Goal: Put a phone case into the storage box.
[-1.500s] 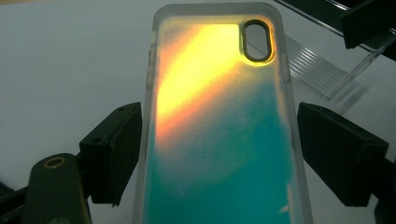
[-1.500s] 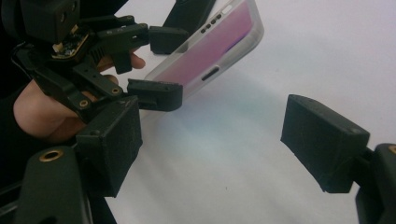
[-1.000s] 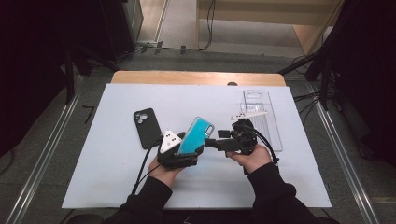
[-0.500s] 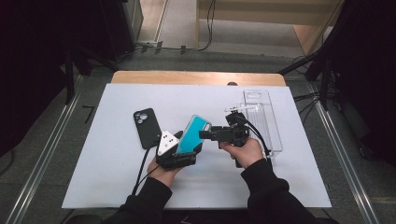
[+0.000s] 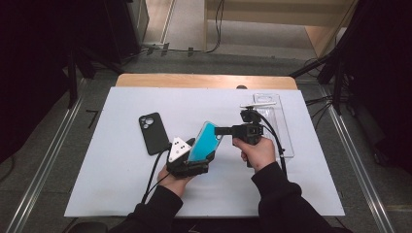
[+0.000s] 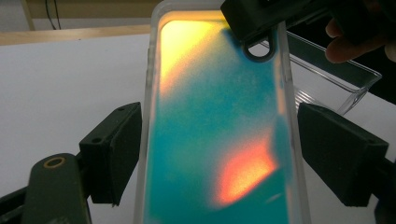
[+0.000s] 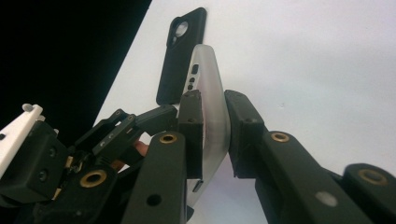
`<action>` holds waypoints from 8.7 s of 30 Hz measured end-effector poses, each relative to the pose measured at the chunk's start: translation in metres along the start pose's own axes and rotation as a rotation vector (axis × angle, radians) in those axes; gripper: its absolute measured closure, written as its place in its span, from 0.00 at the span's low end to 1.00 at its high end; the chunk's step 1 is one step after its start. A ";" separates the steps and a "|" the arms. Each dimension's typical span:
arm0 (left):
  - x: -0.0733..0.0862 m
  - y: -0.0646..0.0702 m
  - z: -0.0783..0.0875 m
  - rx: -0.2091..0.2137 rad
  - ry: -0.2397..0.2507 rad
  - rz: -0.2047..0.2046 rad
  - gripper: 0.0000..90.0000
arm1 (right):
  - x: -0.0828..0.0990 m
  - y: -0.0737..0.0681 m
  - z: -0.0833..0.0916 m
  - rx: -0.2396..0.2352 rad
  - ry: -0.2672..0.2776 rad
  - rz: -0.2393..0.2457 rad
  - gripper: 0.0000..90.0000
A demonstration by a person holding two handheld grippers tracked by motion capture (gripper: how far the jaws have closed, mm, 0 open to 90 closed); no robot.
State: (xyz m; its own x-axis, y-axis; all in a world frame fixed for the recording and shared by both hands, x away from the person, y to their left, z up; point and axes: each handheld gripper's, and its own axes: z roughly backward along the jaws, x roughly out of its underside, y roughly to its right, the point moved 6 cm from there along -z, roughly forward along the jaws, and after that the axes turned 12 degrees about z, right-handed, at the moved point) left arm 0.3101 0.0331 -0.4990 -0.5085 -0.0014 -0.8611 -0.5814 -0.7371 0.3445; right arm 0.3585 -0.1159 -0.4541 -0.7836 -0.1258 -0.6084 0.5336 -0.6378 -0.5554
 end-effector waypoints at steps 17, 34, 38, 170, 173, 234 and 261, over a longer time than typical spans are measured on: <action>-0.010 0.000 0.003 -0.090 -0.038 0.001 0.01 | -0.006 -0.008 0.005 -0.036 0.015 0.012 0.86; -0.019 -0.015 0.010 0.006 -0.340 0.140 0.02 | -0.012 -0.009 0.017 0.095 0.036 0.216 0.86; -0.027 -0.016 0.016 -0.018 -0.370 0.120 0.16 | -0.010 -0.010 0.019 0.100 0.025 0.271 0.86; -0.088 -0.030 0.028 0.153 -0.533 0.078 0.90 | 0.014 -0.042 0.002 0.199 0.116 0.529 0.00; -0.087 -0.031 0.027 0.124 -0.530 0.076 0.90 | 0.017 -0.042 -0.001 0.240 0.120 0.512 0.00; -0.089 -0.011 0.031 0.206 -0.447 0.104 0.44 | 0.019 -0.017 -0.025 0.286 0.107 0.477 0.19; -0.030 -0.049 0.049 0.234 -0.540 0.017 0.40 | 0.010 -0.007 0.004 0.212 0.115 0.489 0.19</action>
State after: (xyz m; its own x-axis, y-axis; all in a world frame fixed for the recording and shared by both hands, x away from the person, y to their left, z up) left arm 0.3224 0.1027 -0.4720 -0.7345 0.3782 -0.5634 -0.6642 -0.5709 0.4826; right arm 0.3451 -0.1158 -0.4537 -0.4141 -0.3700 -0.8316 0.7420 -0.6664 -0.0730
